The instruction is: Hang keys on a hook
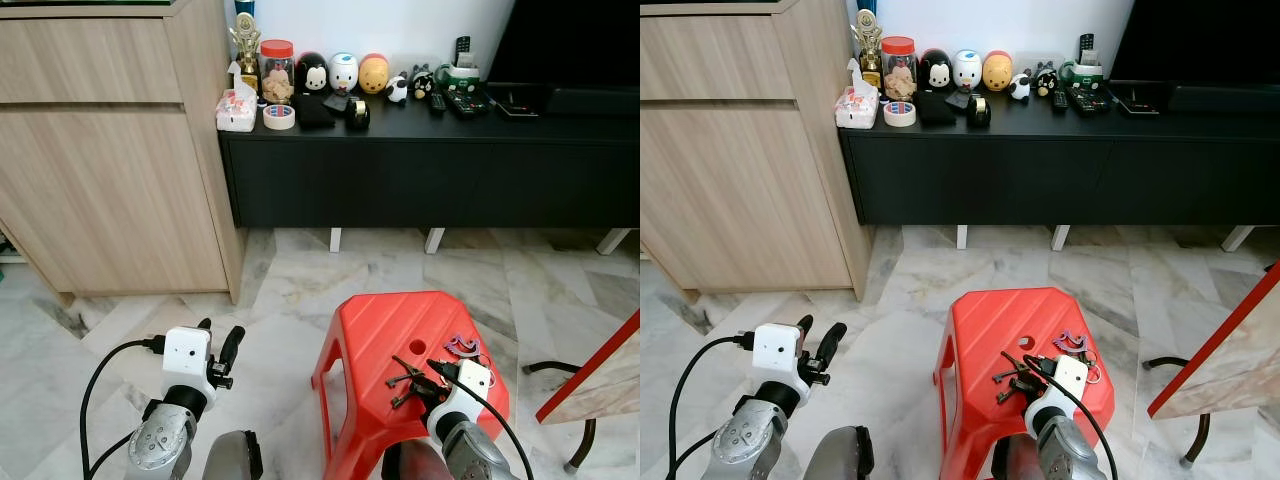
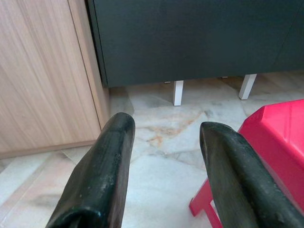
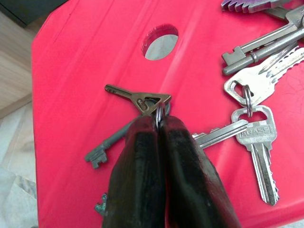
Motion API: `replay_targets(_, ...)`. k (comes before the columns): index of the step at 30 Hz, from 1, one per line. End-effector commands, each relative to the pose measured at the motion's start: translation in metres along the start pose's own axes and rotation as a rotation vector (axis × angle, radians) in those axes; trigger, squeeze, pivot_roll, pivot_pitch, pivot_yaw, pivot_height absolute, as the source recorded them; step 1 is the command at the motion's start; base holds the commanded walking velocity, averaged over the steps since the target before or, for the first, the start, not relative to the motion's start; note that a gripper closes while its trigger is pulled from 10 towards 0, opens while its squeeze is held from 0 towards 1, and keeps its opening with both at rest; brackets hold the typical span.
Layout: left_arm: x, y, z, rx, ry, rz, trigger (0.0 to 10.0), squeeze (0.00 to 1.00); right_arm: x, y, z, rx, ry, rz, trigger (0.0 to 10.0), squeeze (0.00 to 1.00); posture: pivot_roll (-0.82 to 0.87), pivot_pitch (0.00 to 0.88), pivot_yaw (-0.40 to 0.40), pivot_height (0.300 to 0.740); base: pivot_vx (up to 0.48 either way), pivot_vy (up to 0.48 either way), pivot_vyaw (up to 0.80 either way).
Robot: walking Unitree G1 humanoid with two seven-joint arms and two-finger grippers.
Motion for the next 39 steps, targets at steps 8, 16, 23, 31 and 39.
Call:
replay_targets(8, 0.002, -0.004, -0.003, -0.008, -0.003, 0.022, 10.0, 0.00, 0.000, 0.006, -0.002, 0.050, -0.013, -0.026, 0.0, 0.00, 0.09, 0.000, -0.073, 0.586, 0.000, 0.000, 0.00)
replay_targets(16, 0.004, -0.012, 0.001, -0.014, 0.019, 0.045, 10.0, 0.00, 0.001, 0.033, 0.008, 0.109, -0.003, -0.179, 0.0, 0.00, 0.09, 0.000, -0.077, 0.586, 0.000, 0.000, 0.00)
replay_targets(23, 0.005, -0.020, 0.006, -0.009, 0.045, 0.068, 10.0, 0.00, 0.005, 0.062, 0.029, 0.283, 0.062, -0.325, 0.0, 0.00, 0.08, 0.000, -0.080, 0.586, 0.000, 0.000, 0.00)
replay_targets(31, 0.012, -0.057, 0.024, 0.051, 0.133, 0.200, 10.0, 0.00, 0.018, 0.086, 0.040, 0.457, 0.069, -0.468, 10.0, 0.00, 0.05, 0.000, -0.070, 0.586, 0.000, 0.000, 0.00)
replay_targets(39, 0.023, -0.107, 0.017, 0.072, 0.127, 0.416, 10.0, 0.00, 0.020, 0.099, 0.039, 0.431, 0.004, -0.523, 10.0, 0.00, 0.05, 0.000, -0.069, 0.611, 0.000, 0.000, 0.00)
Point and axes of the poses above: a point about 5 cm out from each wrist's last joint towards the gripper, its own x axis pointing back from the gripper into the wrist, its own y axis along the axis of the wrist's last joint, z = x × y, the point moved 2 cm from there along -x, pointing out of the wrist towards the gripper, and after that the axes turned 3 degrees about x, right-handed, at the moved point
